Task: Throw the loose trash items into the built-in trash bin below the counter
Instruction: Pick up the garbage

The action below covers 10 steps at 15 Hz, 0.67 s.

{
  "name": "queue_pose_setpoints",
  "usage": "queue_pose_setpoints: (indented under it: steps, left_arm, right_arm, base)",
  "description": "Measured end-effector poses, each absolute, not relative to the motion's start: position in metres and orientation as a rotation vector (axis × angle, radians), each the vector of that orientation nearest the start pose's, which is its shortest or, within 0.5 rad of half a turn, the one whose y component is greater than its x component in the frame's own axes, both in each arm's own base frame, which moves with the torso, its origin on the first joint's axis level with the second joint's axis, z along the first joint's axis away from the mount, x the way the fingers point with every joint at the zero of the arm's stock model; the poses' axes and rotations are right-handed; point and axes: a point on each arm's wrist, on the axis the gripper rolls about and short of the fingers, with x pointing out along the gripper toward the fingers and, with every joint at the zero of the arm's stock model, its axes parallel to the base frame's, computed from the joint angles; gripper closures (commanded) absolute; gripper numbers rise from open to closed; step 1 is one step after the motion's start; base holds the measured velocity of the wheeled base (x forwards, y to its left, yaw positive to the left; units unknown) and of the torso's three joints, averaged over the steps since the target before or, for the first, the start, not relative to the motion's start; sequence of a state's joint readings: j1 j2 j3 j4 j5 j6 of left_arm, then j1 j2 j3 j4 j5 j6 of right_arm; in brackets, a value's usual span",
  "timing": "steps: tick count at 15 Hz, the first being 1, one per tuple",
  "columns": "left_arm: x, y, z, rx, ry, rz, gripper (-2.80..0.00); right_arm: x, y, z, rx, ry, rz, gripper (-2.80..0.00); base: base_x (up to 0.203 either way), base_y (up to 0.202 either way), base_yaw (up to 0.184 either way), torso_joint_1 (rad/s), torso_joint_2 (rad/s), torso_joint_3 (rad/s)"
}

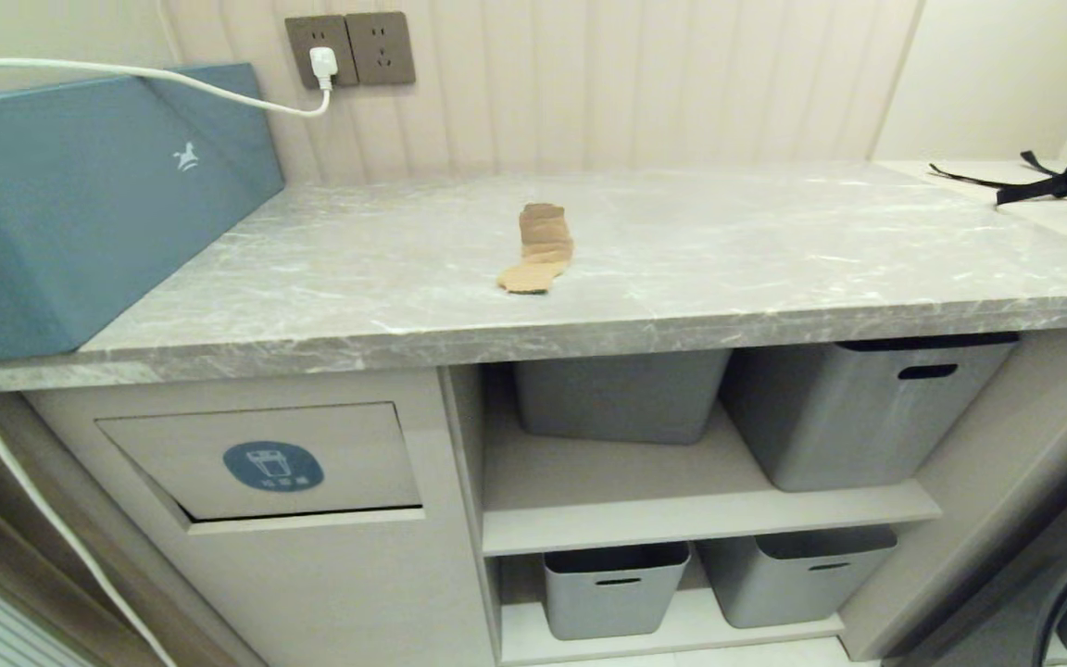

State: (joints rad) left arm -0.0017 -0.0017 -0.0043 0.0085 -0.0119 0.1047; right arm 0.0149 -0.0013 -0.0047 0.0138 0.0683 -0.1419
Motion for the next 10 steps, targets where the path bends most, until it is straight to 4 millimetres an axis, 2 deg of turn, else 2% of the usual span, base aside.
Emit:
queue_pose_setpoints:
  steps: [10]
  left_arm:
    - [-0.0231, -0.0005, 0.0753, 0.104, 0.001, -0.024, 0.00]
  right_arm:
    - [-0.0233, 0.0012, 0.0753, -0.142, 0.002, 0.084, 0.00]
  base:
    - [0.000, 0.000, 0.000, 0.212, -0.49, -0.280]
